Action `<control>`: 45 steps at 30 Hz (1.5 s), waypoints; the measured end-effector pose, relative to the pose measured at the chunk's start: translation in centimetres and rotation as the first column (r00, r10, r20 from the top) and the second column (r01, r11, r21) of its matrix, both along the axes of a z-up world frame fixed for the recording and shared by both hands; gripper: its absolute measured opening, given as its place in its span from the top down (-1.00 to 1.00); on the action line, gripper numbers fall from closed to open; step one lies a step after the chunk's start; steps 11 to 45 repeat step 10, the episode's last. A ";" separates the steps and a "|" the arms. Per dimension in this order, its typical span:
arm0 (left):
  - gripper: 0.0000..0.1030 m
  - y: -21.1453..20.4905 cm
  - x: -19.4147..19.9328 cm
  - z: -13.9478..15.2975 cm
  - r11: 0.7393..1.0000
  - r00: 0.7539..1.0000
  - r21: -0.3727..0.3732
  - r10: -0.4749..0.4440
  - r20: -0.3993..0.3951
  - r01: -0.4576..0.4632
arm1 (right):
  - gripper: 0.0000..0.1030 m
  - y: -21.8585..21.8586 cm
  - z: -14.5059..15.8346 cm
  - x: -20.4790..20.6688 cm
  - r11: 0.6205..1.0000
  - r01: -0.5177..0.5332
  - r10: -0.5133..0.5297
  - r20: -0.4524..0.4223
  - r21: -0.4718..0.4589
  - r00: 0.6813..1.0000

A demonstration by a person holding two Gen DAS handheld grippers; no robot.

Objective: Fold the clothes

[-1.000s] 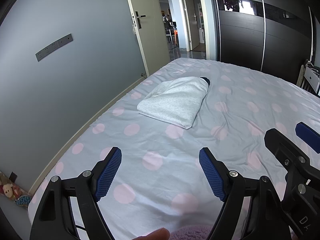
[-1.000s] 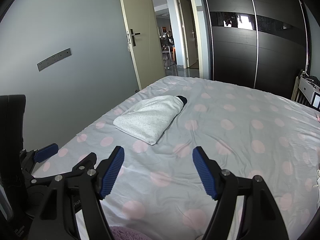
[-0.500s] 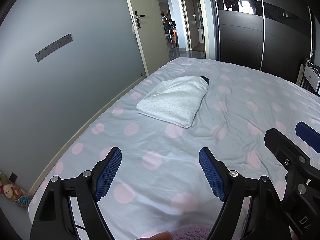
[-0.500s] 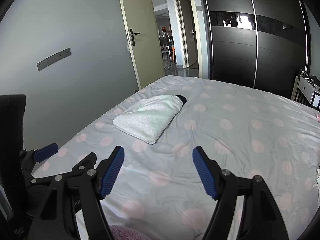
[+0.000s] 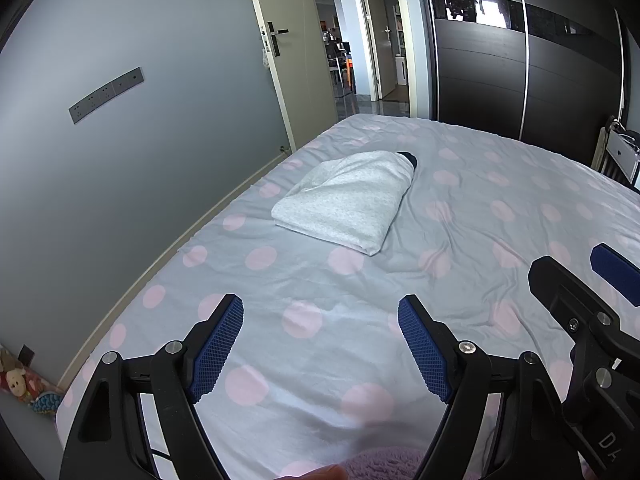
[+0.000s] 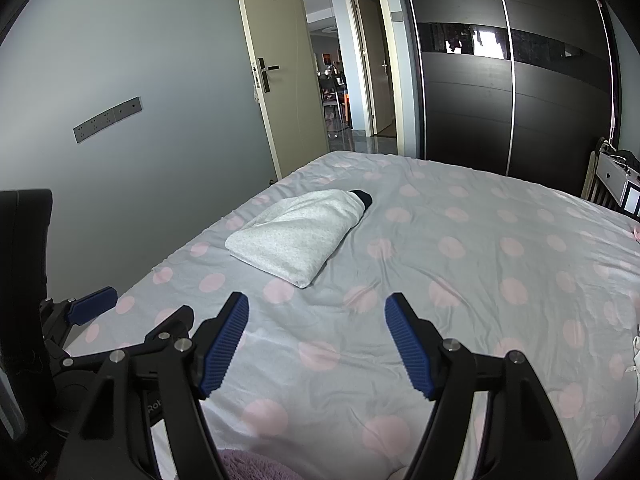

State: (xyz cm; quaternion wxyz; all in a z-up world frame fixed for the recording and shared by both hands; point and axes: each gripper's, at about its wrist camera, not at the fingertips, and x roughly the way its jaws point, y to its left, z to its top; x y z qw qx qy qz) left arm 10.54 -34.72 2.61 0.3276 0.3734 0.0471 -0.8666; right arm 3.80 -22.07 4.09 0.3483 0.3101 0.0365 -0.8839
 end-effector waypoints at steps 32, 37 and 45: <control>-0.58 0.1 0.1 0.0 1.000 1.000 -0.001 -0.002 -0.002 0.002 | -0.36 0.0 -0.1 0.0 1.000 0.001 -0.001 0.003 0.000 1.000; -0.58 0.1 0.1 0.0 1.000 1.000 -0.001 -0.002 -0.002 0.002 | -0.36 0.0 -0.1 0.0 1.000 0.001 -0.001 0.003 0.000 1.000; -0.58 0.1 0.1 0.0 1.000 1.000 -0.001 -0.002 -0.002 0.002 | -0.36 0.0 -0.1 0.0 1.000 0.001 -0.001 0.003 0.000 1.000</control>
